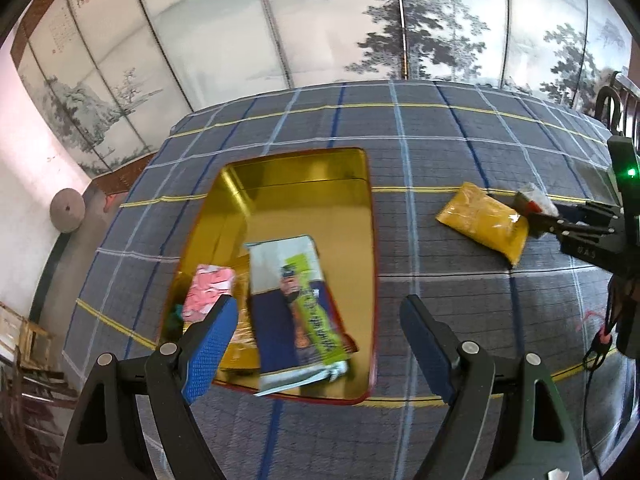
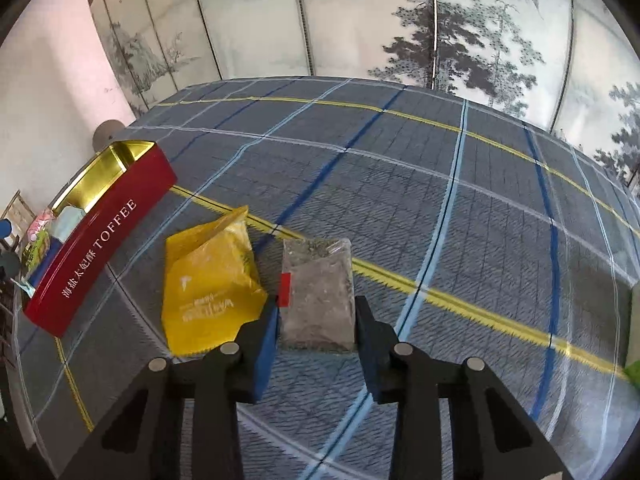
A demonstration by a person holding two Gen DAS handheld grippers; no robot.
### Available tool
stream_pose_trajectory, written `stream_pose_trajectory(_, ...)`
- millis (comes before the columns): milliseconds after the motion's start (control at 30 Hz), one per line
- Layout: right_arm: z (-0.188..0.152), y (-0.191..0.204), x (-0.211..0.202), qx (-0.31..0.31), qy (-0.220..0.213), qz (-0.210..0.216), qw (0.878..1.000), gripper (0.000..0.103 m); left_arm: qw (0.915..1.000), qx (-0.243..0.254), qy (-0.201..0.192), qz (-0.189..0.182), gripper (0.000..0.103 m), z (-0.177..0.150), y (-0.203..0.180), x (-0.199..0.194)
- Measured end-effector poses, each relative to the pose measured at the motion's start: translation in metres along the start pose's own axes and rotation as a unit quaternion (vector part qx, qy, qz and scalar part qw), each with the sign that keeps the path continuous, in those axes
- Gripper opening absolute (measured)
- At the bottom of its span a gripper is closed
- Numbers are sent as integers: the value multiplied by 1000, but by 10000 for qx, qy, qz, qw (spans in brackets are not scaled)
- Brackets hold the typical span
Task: Organize snacks
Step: 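Grasp the clear bag of dark granules with the right gripper, then grasp the yellow bag with the left gripper while the right gripper holds the granule bag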
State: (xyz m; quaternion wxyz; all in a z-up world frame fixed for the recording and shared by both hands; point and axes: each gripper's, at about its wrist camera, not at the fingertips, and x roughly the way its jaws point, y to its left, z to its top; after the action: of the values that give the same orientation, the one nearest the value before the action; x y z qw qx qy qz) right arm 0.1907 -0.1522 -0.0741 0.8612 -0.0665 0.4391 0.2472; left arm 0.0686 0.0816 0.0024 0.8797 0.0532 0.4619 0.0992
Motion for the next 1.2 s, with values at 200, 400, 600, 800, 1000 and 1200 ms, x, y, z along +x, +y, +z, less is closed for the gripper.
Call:
stream_pose_trajectory(200,-15,18,-8,158,-103,-167,9997,36,9998,49,-12,-193,80,4,-17,3)
stream_pose_trajectory(400,-30,29,-18,342,-182,-395,9985,36,9991,42,-56,-414,80,12,-37,6)
stream_pose_trajectory(600,-38,22,-26,507,-255,-837,9949,36,9980,-138,-31,-608,80,24,-55,16)
stream_pose_trajectory(800,-37,-12,-28,786,-260,-1389,9868,35,9972,-146,65,-728,80,37,-76,29)
stream_pose_trajectory(1000,-40,-54,-36,1133,-288,-1735,9779,35,9965,-126,174,-806,80,45,-96,42)
stream_pose_trajectory(1200,-47,-79,-41,1463,-316,-1793,9724,36,9956,-161,236,-893,80,47,-110,51)
